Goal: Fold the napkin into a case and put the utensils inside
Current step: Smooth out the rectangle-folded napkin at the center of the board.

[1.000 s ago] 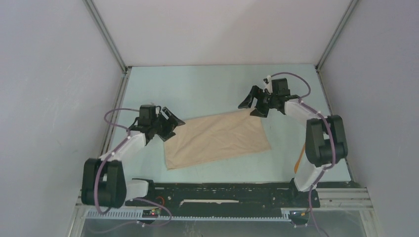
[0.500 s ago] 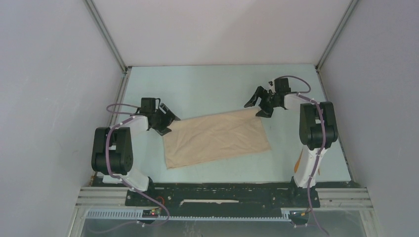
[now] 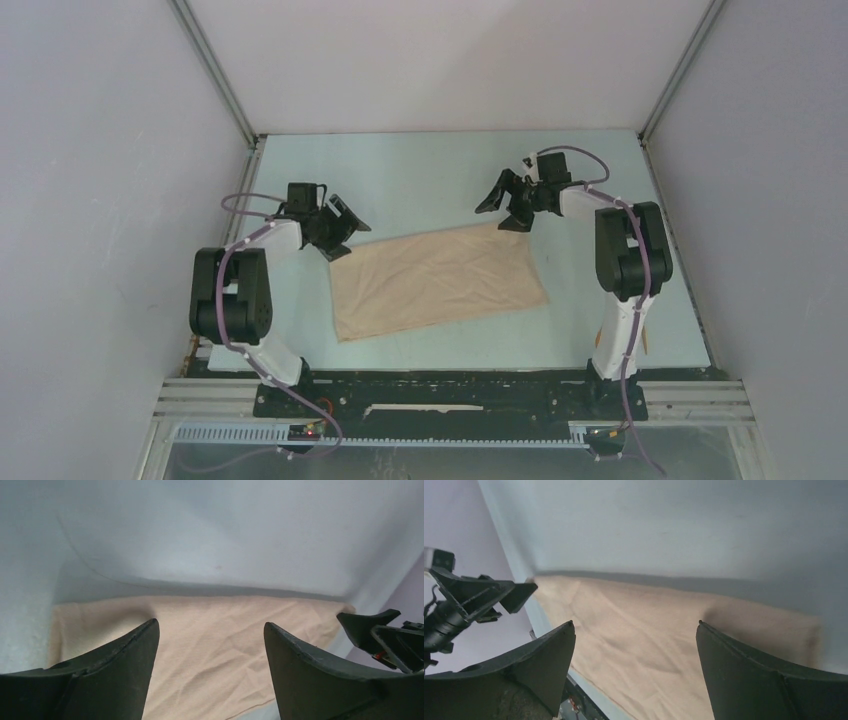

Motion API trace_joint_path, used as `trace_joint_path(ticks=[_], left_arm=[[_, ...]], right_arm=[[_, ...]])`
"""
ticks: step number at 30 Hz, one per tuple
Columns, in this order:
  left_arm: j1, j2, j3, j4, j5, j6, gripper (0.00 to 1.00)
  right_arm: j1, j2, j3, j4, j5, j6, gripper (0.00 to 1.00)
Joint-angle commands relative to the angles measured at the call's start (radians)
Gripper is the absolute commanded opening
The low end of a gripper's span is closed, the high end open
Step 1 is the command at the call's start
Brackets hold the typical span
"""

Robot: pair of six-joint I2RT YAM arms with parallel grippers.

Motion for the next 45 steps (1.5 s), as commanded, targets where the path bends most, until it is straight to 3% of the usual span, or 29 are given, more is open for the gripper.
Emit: trace_joint_path(ticks=[1,5,12,14,19,25,33,38,41,45], left_arm=[[0.053,0.087,-0.014,-0.022,-0.039,0.014,0.83],[0.076,0.128,-0.010,-0.049,-0.056,0.037,0.83],[0.067,0.031,0.016,-0.100,-0.054,0.056,0.83],[0.055,0.002,0.037,-0.113,-0.010,0.066,0.83],[0.042,-0.041,0.027,-0.072,0.065,0.028,0.83],[0.062,0.069,0.057,-0.107,0.053,0.032,0.83],[0.094,0.167,0.088,-0.243,-0.106,-0.015,0.84],[0.099,0.173,0.094,-0.255,-0.093,-0.013,0.84],[0.076,0.121,0.107,-0.248,-0.086,0.028,0.84],[0.028,0.010,0.131,-0.259,-0.084,0.084,0.85]], right_arm=[[-0.071,0.080,0.014,0.006,-0.002,0.010,0.96],[-0.098,0.040,0.003,-0.122,0.128,-0.064,0.96],[-0.090,-0.095,0.029,-0.234,0.334,-0.159,0.97],[-0.080,-0.115,0.050,-0.250,0.308,-0.165,0.97],[-0.042,-0.101,0.029,-0.103,0.026,-0.076,0.98],[0.003,0.041,0.031,0.106,-0.101,0.074,0.97],[-0.062,0.088,0.028,0.068,0.016,0.043,0.97],[-0.103,0.091,0.139,-0.165,0.155,-0.056,0.96],[-0.085,-0.011,0.149,-0.259,0.237,-0.123,0.96],[-0.046,-0.182,0.087,-0.315,0.231,-0.147,0.97]])
